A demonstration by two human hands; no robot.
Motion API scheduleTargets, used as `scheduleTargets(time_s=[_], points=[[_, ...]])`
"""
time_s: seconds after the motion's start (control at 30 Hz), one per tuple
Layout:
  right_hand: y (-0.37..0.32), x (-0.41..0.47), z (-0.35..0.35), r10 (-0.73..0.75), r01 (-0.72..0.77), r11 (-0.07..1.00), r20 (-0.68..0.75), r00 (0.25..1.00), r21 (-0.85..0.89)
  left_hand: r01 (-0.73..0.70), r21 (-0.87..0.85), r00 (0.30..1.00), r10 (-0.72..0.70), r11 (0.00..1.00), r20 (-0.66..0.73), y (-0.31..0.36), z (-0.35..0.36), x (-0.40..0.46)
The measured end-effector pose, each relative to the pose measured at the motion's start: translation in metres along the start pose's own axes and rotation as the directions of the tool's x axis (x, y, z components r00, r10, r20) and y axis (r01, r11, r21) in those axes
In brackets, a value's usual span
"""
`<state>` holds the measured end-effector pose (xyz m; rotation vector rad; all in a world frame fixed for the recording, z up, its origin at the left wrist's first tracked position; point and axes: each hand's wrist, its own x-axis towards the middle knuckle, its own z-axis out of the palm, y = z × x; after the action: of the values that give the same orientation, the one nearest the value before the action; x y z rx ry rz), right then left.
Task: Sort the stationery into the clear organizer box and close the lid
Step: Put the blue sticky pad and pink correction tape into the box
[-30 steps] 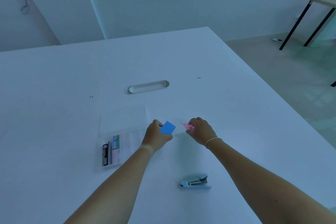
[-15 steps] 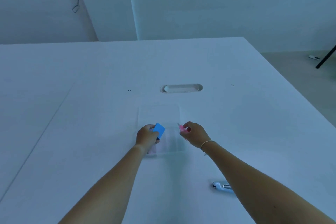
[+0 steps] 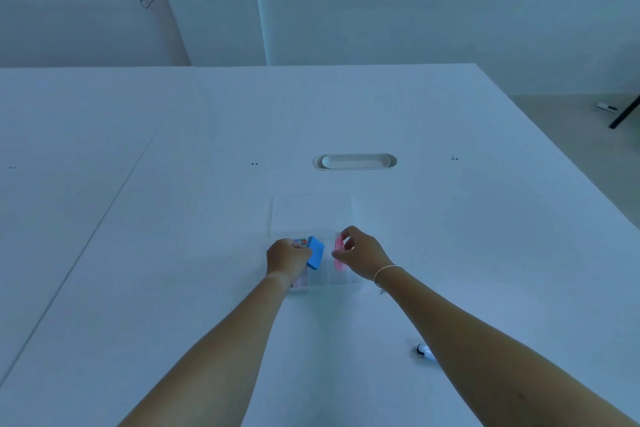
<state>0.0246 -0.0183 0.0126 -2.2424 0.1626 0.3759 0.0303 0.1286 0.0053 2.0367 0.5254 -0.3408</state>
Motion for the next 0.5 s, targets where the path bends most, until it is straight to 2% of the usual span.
scheduleTargets(time_s=[0.3,0.5], points=[[0.005,0.004,0.004,-0.109,0.115,0.974,0.046,0.993,-0.192,-0.028,0.186,1.000,0.026,0.982,0.016,0.002,0.009,0.003],[0.006,0.011,0.008,-0.103,0.110,0.965,0.042,0.994,-0.236,-0.022,0.205,1.000,0.021,0.979,0.006,0.003,0.013,0.006]])
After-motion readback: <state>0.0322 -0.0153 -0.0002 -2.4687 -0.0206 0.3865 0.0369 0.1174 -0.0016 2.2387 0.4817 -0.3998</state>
